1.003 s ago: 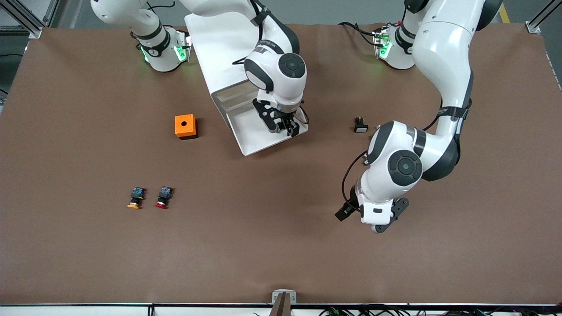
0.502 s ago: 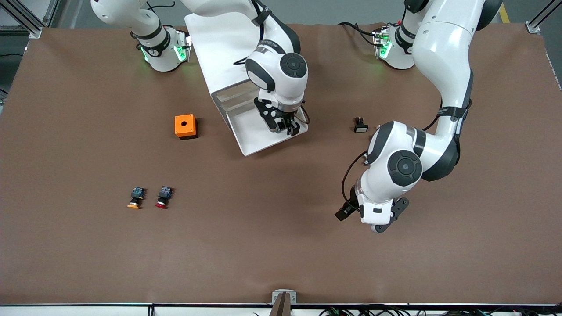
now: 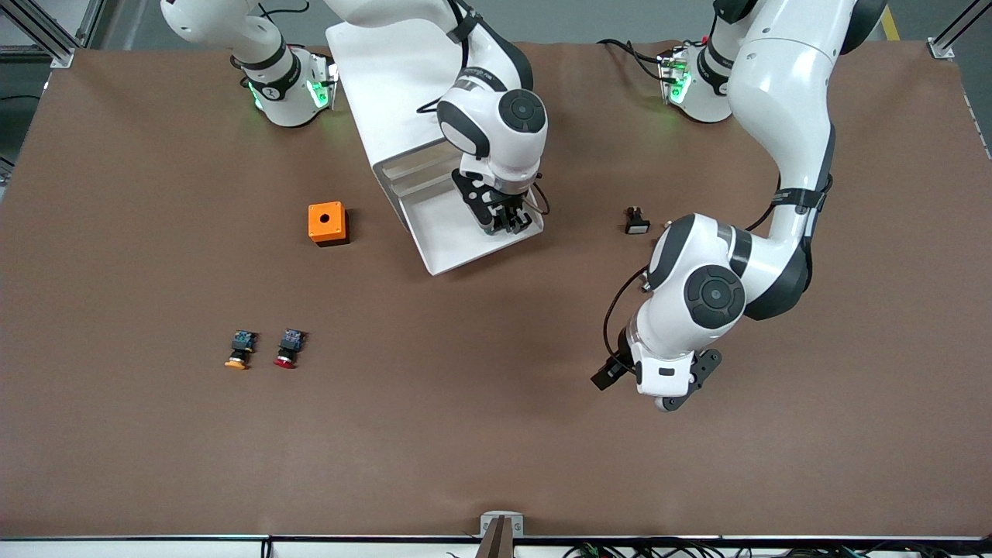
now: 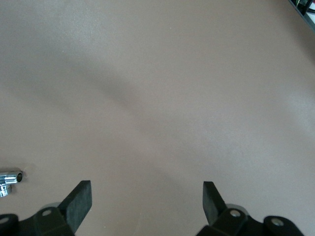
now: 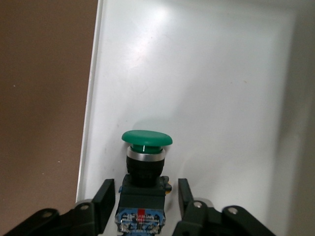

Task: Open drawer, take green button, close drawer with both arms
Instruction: 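Lower and close the right gripper on the green button, then lift the green button out of the drawer with the right gripper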

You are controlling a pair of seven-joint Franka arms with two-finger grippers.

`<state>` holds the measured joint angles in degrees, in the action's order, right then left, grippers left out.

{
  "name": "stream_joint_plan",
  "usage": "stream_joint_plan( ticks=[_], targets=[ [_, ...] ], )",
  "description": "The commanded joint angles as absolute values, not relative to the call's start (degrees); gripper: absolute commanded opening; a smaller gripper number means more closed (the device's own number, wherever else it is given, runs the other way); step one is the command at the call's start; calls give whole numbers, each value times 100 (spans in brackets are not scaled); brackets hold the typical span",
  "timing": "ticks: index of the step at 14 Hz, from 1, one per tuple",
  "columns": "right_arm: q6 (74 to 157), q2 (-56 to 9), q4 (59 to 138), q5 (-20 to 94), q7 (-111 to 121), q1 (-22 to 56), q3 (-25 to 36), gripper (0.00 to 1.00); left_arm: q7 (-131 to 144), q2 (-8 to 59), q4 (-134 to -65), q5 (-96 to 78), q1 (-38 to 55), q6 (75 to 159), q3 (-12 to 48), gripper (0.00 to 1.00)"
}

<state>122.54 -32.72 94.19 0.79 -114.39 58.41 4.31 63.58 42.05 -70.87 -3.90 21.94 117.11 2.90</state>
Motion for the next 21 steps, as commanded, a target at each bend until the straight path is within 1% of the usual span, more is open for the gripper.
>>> stream_joint_plan(
  ticks=[1, 5, 7, 10, 12, 18, 21],
  targets=[
    [12331, -3384, 9273, 79, -11733, 5906, 483, 1, 6434, 4052, -7242, -264, 2188, 11716, 299, 99],
    [12209, -3375, 9080, 79, -11663, 5801, 475, 0, 6434, 4060, -7242, -264, 2188, 11716, 299, 99],
    [11806, -3375, 8826, 79, -11410, 5696, 475, 0, 6434, 4052, -7242, -264, 2188, 11716, 299, 99],
    [10971, -3349, 8430, 140, -10743, 5511, 475, 0, 6434, 4052, -7242, -264, 2188, 11716, 299, 99],
    [10662, -3270, 8341, 150, -9989, 5362, 492, 0, 6434, 4052, -7242, -264, 2188, 11716, 299, 99],
    [10723, -3059, 8350, 149, -7369, 4317, 501, 0, 6434, 4104, -7242, -255, 2355, 11716, 334, 99],
    [10871, -3067, 8420, 149, -6235, 3825, 501, 0, 6434, 4201, -7242, -264, 2758, 11716, 369, 99]
  ],
)
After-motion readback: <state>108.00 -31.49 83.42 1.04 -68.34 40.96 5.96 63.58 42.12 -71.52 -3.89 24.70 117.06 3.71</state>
